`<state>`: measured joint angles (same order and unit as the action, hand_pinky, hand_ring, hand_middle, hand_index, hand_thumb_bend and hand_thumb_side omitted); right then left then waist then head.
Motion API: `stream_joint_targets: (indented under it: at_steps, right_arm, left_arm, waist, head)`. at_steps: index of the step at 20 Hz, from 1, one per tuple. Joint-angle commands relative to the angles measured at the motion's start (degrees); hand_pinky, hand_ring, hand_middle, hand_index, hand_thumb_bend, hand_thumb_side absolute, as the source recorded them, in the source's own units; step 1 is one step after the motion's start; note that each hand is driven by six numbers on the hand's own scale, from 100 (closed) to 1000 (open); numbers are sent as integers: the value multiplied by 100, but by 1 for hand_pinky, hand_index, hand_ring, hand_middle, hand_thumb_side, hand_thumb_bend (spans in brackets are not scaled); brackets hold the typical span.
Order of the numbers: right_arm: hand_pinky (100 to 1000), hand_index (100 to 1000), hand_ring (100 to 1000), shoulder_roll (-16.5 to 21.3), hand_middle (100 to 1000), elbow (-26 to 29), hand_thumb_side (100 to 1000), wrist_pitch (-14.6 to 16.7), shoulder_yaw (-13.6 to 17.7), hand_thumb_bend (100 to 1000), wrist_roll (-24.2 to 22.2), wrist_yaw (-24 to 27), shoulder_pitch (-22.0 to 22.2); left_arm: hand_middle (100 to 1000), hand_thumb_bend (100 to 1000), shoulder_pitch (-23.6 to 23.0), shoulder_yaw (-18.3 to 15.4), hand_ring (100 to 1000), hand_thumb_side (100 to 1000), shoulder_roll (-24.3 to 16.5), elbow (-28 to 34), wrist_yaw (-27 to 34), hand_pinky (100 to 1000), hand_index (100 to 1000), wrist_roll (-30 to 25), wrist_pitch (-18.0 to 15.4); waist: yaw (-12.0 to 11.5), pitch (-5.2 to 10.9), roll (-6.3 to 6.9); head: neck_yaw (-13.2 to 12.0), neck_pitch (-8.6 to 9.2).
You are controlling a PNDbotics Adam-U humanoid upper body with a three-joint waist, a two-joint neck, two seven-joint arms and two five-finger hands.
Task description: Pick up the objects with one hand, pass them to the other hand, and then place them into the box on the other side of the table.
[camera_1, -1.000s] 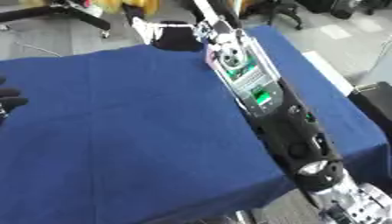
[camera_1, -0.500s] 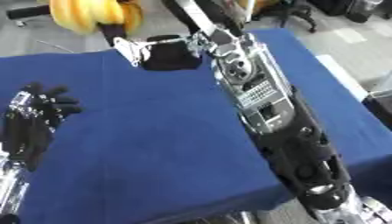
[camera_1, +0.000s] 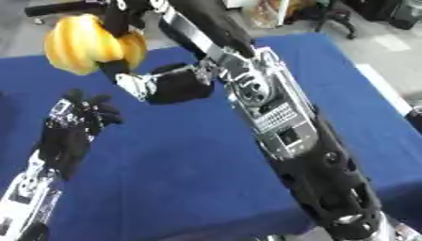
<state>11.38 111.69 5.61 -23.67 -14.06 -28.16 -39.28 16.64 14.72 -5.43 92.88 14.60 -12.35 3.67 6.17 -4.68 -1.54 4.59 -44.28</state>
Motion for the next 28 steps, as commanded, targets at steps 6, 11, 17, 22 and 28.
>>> stream_joint_targets:
  at_steps: [6, 11, 17, 22, 28]
  right_arm:
    - [651, 275, 660, -122, 357, -312, 100, 59, -124, 100, -102, -243, -18]
    - [650, 274, 661, -165, 357, -431, 100, 74, -174, 100, -122, -311, -2]
    - [647, 272, 664, -199, 357, -449, 100, -21, -199, 100, -134, -330, 15]
    - [646, 271, 665, -204, 357, -416, 100, -112, -213, 100, -180, -308, 28]
    - [637, 267, 664, -213, 356, -464, 100, -330, -195, 100, -152, -383, 68]
  left_arm:
    - [628, 499, 130, 171, 671, 851, 51, 106, 756, 969, 840, -647, -453]
    - [633, 581, 149, 283, 677, 857, 106, 48, 1055, 969, 842, -833, -480]
    - [636, 631, 170, 389, 687, 809, 150, 98, 1633, 970, 834, -1215, -505]
    - [634, 601, 196, 432, 687, 799, 175, 115, 2010, 967, 833, -1472, -476]
    - [640, 641, 189, 452, 692, 750, 192, 61, 2472, 960, 833, -1537, -453]
  waist:
    - [-4, 26, 3]
    - [-6, 10, -2]
    - [-13, -4, -15]
    - [-17, -9, -27]
    - [-4, -19, -29]
  head:
    - [-195, 16]
    - [-250, 16]
    - [-266, 16]
    - [-269, 16]
    - [-270, 16]
